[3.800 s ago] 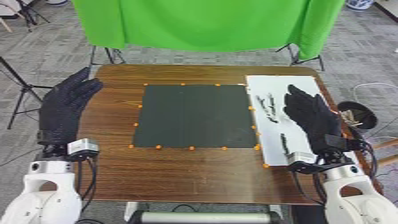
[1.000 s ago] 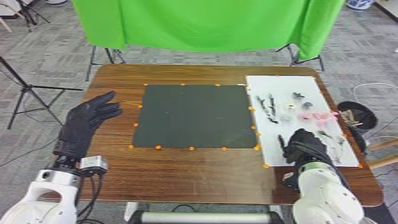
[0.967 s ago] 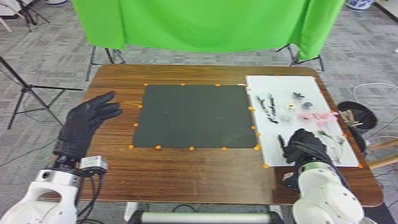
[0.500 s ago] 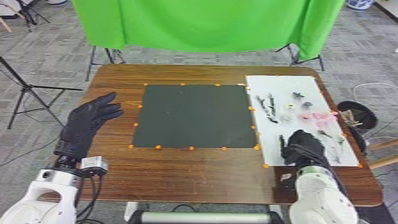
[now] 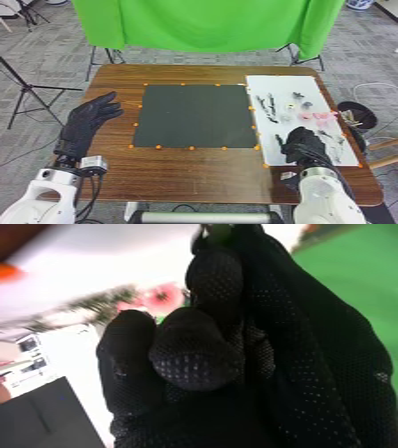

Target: Arrange flowers

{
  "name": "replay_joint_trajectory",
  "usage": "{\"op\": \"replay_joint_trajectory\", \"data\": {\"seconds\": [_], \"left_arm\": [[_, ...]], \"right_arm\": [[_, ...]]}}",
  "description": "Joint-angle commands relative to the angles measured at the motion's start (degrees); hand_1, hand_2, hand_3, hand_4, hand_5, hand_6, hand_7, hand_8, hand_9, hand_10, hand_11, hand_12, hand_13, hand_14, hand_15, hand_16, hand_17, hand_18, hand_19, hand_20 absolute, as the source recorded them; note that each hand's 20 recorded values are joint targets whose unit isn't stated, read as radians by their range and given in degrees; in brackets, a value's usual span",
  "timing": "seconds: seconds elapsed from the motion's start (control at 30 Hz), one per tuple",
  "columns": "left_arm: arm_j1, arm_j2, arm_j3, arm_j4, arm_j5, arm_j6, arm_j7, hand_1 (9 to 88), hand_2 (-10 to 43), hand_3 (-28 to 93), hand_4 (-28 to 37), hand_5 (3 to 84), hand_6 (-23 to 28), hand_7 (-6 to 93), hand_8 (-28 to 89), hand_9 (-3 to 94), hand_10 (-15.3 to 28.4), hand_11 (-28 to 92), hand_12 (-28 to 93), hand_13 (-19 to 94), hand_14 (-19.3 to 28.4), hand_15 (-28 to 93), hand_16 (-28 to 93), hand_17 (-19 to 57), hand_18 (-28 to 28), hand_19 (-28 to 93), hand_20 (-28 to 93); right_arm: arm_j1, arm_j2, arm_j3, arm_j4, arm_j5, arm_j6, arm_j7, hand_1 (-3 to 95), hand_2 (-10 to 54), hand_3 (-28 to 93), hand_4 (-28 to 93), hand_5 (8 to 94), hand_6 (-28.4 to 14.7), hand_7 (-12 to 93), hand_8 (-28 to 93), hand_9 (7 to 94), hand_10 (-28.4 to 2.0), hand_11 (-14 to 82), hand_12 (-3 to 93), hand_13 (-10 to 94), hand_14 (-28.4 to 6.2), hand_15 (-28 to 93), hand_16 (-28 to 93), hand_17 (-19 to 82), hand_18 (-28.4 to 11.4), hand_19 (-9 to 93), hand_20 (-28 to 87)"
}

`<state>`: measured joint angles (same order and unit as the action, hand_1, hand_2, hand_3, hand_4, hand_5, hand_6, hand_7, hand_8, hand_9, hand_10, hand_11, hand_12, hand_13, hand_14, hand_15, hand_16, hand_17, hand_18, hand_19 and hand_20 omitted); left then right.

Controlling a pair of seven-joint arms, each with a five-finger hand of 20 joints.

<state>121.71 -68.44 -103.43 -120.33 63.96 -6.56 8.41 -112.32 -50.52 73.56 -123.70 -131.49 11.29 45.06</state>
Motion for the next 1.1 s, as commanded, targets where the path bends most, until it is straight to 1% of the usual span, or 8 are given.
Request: {"op": "replay_joint_trajectory", "data": {"seconds": [0.03,0.23,0.33,0.53,0.7,0.9,1.07,1.1], "left_arm": [[-0.16,1.97,-0.32,0.26,-0.70,-0.49,-0.87,19.4,-1.4,66,-28.3,45.2,3.2,7.9,-5,44.1,14.2,16,12,38,18.8,21,-1,9.6,11.0,6,18],[-1.05,5.48,-0.70,3.41,-3.41,2.91,0.89,19.5,-1.5,66,-28.3,45.2,3.2,8.1,-5,44.2,14.3,16,12,38,18.7,21,-1,9.6,11.1,6,18],[-1.99,8.29,-0.99,6.14,-5.58,6.31,1.97,19.2,-1.2,65,-28.3,45.7,3.1,8.4,-5,44.5,14.3,16,12,38,18.6,21,-1,9.6,11.1,6,18],[-4.44,12.64,-0.70,11.98,-7.38,12.82,3.45,17.3,-0.6,66,-28.3,47.5,2.9,9.8,-6,45.8,14.6,17,11,38,17.9,20,-1,9.8,10.8,5,18],[-5.20,12.90,0.09,13.97,-8.00,14.46,4.09,16.9,-0.8,68,-28.3,48.6,2.7,10.9,-6,46.3,14.5,17,11,38,17.7,20,-1,10.2,10.5,5,18],[-4.76,12.35,1.40,15.21,-7.50,14.05,3.69,16.8,-1.0,68,-28.3,48.9,2.7,11.4,-7,46.4,14.4,17,11,39,17.5,21,-1,10.4,10.3,4,18],[-6.35,13.24,2.06,17.30,-7.76,15.22,5.42,16.1,-1.5,69,-28.3,49.0,2.5,11.6,-7,46.6,14.2,17,11,39,17.2,20,-1,10.5,10.3,4,18],[-5.07,12.98,1.50,16.62,-7.76,15.95,5.27,16.0,-1.7,69,-28.3,49.1,2.3,11.8,-7,46.7,14.2,17,11,39,17.0,20,-2,10.5,10.2,4,18]], "right_arm": [[3.12,1.57,0.75,-3.03,1.77,3.79,-1.44,57.4,-9.5,62,14,69.7,-4.7,54,11,85.7,-11.4,27.9,61.6,90,-1.8,64,34,68,-8.7,93,49],[7.67,1.86,-2.08,-3.30,9.74,6.34,-2.04,57.7,-9.5,61,16,69.6,-4.7,54,11,85.6,-11.5,28.0,61.7,90,-1.8,64,34,69,-8.3,93,48],[12.98,1.67,-5.82,-1.97,10.81,6.29,-2.49,57.8,-9.5,61,16,69.6,-4.8,54,11,85.6,-11.6,28.1,61.4,90,-1.7,64,34,69,-8.0,93,47],[27.57,-0.14,-16.30,2.08,14.09,6.51,-3.96,57.8,-9.5,61,17,69.6,-4.8,55,10,85.8,-11.4,28.3,60.7,91,-1.3,63,33,70,-7.1,92,46],[39.39,-3.63,-26.33,8.31,15.73,6.26,-5.98,57.7,-9.5,60,17,69.8,-4.9,55,10,85.9,-11.4,28.4,60.5,91,-1.2,63,33,71,-6.9,92,46],[46.20,-9.31,-33.62,14.61,16.65,6.34,-6.18,57.6,-9.5,60,18,69.8,-5.0,55,9,86.0,-11.4,28.5,60.3,91,-1.1,62,33,71,-6.8,92,45],[50.92,-12.06,-39.02,17.44,21.41,7.88,-7.17,57.6,-9.5,60,18,69.9,-5.1,55,9,86.1,-11.5,28.4,60.3,91,-1.1,62,33,71,-6.7,92,45],[50.94,-12.98,-38.98,17.74,23.50,6.47,-7.61,57.7,-9.5,60,18,69.9,-5.1,55,9,86.1,-11.5,28.4,60.3,91,-1.1,62,33,71,-6.6,92,45]]}}
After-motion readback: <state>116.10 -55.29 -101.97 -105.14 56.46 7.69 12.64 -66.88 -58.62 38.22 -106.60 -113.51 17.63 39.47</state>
